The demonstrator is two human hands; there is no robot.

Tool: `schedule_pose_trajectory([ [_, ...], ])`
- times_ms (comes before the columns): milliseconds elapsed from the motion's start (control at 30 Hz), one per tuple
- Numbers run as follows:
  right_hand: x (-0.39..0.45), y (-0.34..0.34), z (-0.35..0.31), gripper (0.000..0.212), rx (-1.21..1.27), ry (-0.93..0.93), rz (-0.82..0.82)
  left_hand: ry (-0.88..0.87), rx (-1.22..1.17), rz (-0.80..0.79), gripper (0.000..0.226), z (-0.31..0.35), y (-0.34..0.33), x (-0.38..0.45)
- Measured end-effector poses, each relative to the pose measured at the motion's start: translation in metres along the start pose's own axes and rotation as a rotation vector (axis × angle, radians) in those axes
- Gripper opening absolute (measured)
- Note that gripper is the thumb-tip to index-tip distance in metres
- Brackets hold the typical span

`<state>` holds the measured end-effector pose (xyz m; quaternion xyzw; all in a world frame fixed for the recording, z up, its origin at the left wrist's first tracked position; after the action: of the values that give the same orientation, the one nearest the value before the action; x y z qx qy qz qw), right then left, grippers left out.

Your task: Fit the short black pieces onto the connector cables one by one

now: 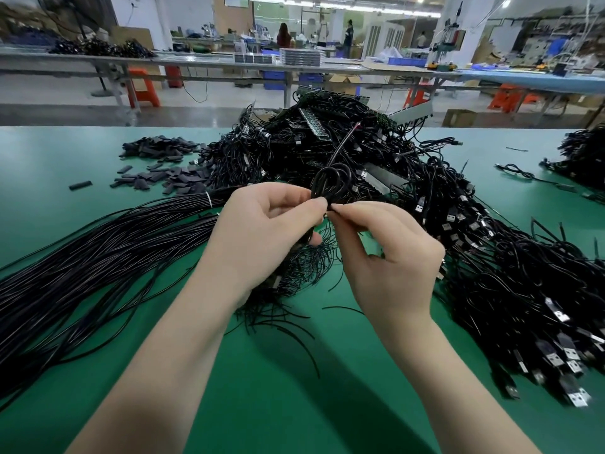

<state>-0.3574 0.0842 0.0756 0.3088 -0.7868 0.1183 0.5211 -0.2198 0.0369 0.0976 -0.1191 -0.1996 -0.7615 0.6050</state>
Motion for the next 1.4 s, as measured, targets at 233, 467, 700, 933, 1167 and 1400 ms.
schedule_pose_trajectory([
  [233,0.005,0.007,0.002,0.008,-0.096,0.321,-0.07,0.298,-0.295,-0.188,0.011,-0.007,0.0,0.0],
  [467,0.01,-0.006,0.012,0.014,0.685,-0.926,-0.43,-0.125,-0.114,0.023,0.019,0.0,0.005,0.004],
  [700,0.011,-0.006,0.008,0.015,0.85,-1.025,-0.478,-0.214,-0.064,-0.058,0.023,0.004,0.002,0.003],
  [933,0.009,-0.007,0.0,0.004,0.975,-1.027,-0.472,-0.224,-0.085,-0.103,0.021,0.004,0.002,0.002],
  [1167,0.014,0.008,-0.008,0.008,-0.081,0.225,-0.215,0.119,-0.148,-0.162,0.004,-0.001,0.0,0.003],
  [1400,0.016,0.007,0.004,0.01,0.073,-0.273,-0.195,0.105,-0.256,-0.038,0.008,-0.004,0.004,0.004],
])
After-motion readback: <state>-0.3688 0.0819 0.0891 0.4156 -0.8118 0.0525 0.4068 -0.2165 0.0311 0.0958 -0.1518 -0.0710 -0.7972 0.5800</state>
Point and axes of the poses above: each hand's wrist, its own x-axis towards the middle knuckle, its own y-axis out of the back of the hand, z = x × y, the point moved 3 cm from there along x, towards the middle knuckle, and after that the axes turned 8 degrees about -y, right-handed, at the moved point
